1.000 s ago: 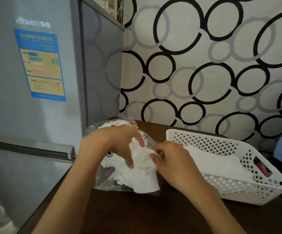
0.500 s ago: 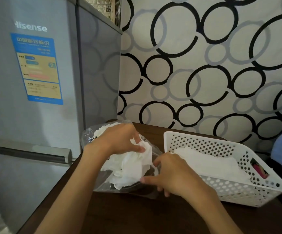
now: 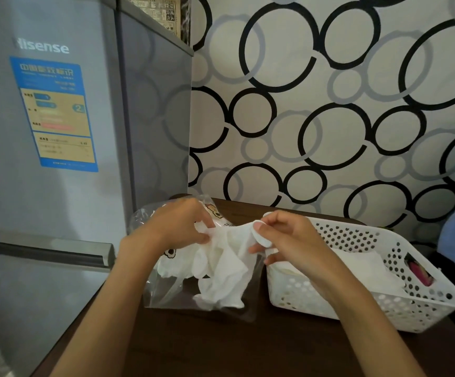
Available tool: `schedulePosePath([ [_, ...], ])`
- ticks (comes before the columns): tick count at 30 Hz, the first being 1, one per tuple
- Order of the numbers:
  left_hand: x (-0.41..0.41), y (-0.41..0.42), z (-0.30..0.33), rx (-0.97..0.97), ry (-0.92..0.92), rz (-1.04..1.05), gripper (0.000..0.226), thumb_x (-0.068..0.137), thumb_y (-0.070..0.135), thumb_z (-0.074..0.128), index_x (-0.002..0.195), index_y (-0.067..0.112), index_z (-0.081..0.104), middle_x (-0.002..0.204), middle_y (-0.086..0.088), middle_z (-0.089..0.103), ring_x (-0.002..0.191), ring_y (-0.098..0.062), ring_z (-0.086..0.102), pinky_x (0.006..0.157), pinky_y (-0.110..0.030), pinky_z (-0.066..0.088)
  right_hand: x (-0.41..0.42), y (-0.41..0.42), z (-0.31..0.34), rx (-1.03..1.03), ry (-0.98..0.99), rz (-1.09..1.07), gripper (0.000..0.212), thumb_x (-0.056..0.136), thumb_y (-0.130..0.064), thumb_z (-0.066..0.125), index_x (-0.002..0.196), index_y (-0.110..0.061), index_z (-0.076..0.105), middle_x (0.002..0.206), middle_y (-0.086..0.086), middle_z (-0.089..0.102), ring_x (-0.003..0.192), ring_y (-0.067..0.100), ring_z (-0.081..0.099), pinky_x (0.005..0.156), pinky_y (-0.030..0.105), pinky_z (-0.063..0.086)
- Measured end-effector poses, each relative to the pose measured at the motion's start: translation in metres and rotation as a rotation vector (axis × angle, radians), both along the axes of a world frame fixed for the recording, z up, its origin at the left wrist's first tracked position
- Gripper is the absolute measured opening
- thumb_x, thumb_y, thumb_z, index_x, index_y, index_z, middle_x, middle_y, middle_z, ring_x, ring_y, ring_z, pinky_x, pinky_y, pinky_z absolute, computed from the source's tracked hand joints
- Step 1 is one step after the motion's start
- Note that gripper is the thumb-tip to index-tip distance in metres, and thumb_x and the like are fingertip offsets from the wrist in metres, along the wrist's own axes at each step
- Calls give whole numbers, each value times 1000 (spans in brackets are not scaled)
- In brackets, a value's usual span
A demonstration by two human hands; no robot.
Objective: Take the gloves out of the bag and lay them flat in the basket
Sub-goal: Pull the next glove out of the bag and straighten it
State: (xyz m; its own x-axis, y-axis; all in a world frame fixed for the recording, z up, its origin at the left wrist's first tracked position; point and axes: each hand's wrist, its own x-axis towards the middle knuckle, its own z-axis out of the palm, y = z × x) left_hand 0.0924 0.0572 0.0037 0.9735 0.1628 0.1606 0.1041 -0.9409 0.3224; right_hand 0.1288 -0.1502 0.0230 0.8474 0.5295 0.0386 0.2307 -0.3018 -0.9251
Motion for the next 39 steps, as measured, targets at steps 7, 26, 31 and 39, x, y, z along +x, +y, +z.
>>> schedulePosePath([
  [7, -11, -9, 15, -271, 163, -89, 27, 90, 39, 51, 103, 22, 68, 104, 14, 58, 103, -7, 49, 92, -26, 42, -1, 6, -7, 72, 174, 40, 16, 95, -24, 53, 104, -11, 56, 96, 8, 71, 74, 14, 73, 62, 16, 56],
  [26, 11, -22, -19, 333, 75, 28, 111, 66, 38, 83, 150, 30, 11, 146, 1, 18, 138, -19, 14, 110, -31, 25, 38, -44, 15, 31, -6, -203, 19, 95, -30, 53, 102, -16, 64, 87, 0, 64, 66, 9, 56, 60, 21, 39],
  [31, -10, -21, 12, 37, 282, -141, 111, 68, 43, 82, 149, 40, 7, 156, 13, 7, 144, -13, 4, 119, -38, 13, 42, -38, 7, -29, -20, -132, 19, 94, -34, 53, 104, -23, 64, 102, -3, 65, 93, 9, 58, 75, 23, 42],
  [39, 11, -64, 7, -357, -95, -210, 24, 87, 41, 64, 105, 25, 69, 99, 11, 71, 92, -3, 66, 88, -39, 54, 34, -27, 5, 5, -18, 22, 48, 78, -33, 73, 119, -28, 49, 111, -6, 62, 97, 6, 61, 80, 21, 50],
])
